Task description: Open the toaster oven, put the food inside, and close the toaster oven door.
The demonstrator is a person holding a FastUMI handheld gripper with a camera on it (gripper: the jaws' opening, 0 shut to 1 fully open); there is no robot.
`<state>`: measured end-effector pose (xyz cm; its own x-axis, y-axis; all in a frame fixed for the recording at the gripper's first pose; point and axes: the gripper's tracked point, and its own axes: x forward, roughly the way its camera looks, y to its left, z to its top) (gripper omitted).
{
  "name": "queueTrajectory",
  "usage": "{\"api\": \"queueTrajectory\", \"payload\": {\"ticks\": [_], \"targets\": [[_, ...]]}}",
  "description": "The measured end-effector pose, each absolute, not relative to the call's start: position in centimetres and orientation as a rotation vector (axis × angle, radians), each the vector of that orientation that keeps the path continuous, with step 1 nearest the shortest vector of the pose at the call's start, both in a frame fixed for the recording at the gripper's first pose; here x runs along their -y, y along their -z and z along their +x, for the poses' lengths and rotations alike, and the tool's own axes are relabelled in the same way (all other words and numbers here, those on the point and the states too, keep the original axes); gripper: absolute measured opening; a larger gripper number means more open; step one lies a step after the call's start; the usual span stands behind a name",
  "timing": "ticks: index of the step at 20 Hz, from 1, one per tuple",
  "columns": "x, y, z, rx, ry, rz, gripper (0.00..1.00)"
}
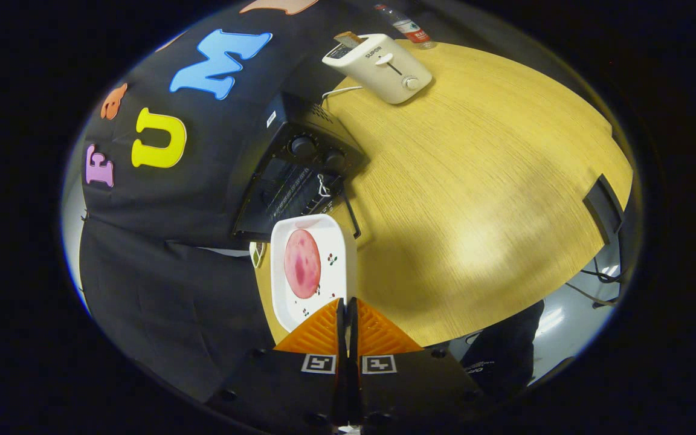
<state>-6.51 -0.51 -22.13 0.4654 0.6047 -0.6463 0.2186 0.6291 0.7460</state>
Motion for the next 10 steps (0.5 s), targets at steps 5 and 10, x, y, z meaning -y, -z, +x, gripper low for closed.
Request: {"api": "queueTrajectory", "payload": {"ticks": [5,10], "targets": [[-3.6,22.7,-4.3,-1.090,-0.280,0.919,0.02],[-8.1,24.3,0.1,-1.064,-0.251,1.026,0.02]]}}
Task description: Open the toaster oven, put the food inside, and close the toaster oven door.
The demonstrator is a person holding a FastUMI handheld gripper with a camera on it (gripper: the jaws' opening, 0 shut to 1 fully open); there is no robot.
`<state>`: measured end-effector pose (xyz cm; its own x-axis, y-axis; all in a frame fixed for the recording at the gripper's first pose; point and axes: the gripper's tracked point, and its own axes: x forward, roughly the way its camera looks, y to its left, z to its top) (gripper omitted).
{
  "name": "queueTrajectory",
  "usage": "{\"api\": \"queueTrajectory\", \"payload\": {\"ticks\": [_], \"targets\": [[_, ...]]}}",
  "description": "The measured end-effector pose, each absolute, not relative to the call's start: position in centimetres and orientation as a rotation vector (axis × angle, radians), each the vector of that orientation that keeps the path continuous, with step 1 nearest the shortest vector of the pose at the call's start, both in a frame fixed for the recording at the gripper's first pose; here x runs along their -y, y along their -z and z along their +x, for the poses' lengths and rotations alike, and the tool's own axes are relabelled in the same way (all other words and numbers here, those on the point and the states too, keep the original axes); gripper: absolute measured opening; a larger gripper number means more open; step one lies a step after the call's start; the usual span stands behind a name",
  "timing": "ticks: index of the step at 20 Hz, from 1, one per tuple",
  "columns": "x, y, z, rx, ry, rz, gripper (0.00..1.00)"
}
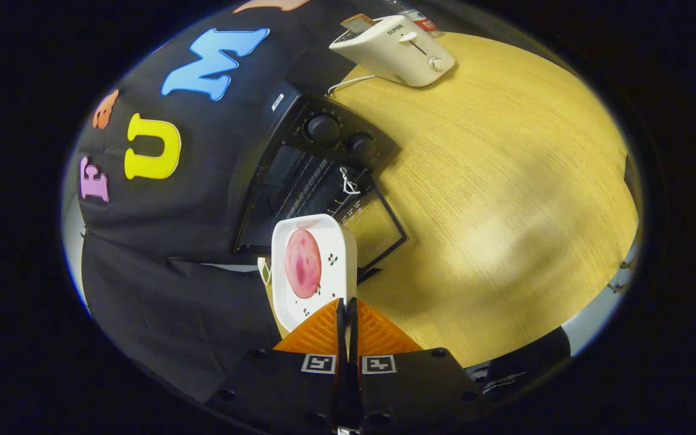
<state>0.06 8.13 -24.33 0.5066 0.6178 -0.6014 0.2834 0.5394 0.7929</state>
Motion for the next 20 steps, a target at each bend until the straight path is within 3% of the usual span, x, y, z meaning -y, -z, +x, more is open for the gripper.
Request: {"api": "queueTrajectory", "payload": {"ticks": [10,20], "targets": [[-12.1,29.0,9.8,-0.925,-0.130,1.177,0.02],[-14.9,28.6,16.1,-0.763,-0.035,1.250,0.02]]}}
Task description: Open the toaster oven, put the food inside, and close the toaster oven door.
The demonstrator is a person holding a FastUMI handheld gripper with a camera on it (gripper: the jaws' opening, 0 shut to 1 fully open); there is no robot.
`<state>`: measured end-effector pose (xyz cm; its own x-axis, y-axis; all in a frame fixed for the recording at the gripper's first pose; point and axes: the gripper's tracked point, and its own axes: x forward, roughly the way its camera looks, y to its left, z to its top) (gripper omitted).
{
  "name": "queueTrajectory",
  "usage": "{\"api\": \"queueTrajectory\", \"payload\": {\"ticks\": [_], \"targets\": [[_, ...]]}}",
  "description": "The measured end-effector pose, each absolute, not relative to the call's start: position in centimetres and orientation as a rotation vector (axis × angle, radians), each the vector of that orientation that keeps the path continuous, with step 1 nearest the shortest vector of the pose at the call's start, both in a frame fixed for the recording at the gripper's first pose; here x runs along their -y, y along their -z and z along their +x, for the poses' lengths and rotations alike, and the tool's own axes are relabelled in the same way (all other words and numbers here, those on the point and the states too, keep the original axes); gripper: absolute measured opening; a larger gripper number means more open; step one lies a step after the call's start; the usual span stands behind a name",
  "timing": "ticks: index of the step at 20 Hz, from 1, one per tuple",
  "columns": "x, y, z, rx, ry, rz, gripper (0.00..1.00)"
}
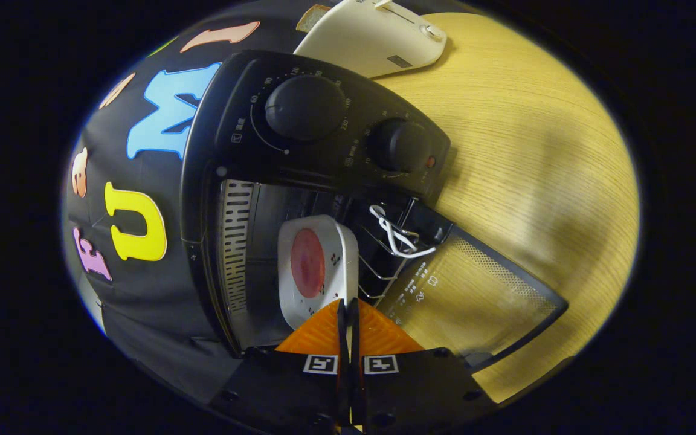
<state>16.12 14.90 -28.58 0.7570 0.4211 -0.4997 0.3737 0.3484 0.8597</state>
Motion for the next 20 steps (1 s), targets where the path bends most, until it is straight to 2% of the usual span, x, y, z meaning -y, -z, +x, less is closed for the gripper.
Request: {"api": "queueTrajectory", "payload": {"ticks": [8,12,14,16,17,19,20], "targets": [[-17.1,27.9,18.5,-0.670,0.003,1.299,0.07],[-18.3,26.1,18.6,-0.643,-0.065,1.301,0.07],[-18.8,25.3,18.1,-0.663,-0.095,1.321,0.19],[-18.8,24.8,17.4,-0.669,-0.114,1.316,0.37],[-18.9,25.1,16.9,-0.687,-0.116,1.286,0.53],[-18.6,24.7,15.6,-0.690,-0.144,1.251,0.94],[-18.6,24.3,15.0,-0.689,-0.158,1.239,0.94]]}}
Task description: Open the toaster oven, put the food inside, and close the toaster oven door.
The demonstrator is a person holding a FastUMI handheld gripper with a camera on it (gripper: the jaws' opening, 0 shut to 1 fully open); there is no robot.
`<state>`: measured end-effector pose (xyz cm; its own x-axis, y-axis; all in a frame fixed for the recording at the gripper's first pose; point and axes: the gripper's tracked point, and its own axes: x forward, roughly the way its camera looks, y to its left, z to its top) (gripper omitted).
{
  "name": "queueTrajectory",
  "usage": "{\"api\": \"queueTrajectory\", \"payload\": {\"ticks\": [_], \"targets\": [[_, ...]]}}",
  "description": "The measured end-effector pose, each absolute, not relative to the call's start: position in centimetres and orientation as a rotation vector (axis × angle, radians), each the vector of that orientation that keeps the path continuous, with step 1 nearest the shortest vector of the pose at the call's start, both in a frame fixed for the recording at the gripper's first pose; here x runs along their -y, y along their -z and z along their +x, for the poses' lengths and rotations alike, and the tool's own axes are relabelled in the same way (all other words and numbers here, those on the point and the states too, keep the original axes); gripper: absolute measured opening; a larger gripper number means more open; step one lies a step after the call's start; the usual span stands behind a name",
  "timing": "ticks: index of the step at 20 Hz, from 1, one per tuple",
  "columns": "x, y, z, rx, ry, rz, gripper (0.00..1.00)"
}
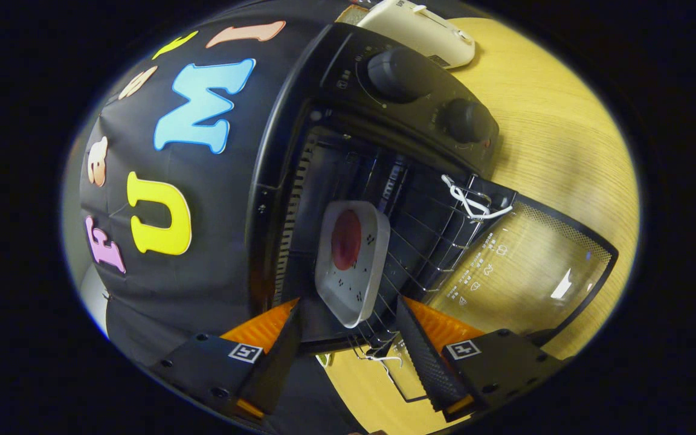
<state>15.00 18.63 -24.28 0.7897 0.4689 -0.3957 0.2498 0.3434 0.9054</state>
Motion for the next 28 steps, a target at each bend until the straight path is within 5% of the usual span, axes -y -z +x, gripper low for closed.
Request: {"api": "queueTrajectory", "payload": {"ticks": [11,28], "targets": [[-18.2,21.5,8.1,-0.650,-0.327,0.673,0.97],[-12.2,29.9,-0.7,-0.834,-0.253,-0.164,0.98]]}}
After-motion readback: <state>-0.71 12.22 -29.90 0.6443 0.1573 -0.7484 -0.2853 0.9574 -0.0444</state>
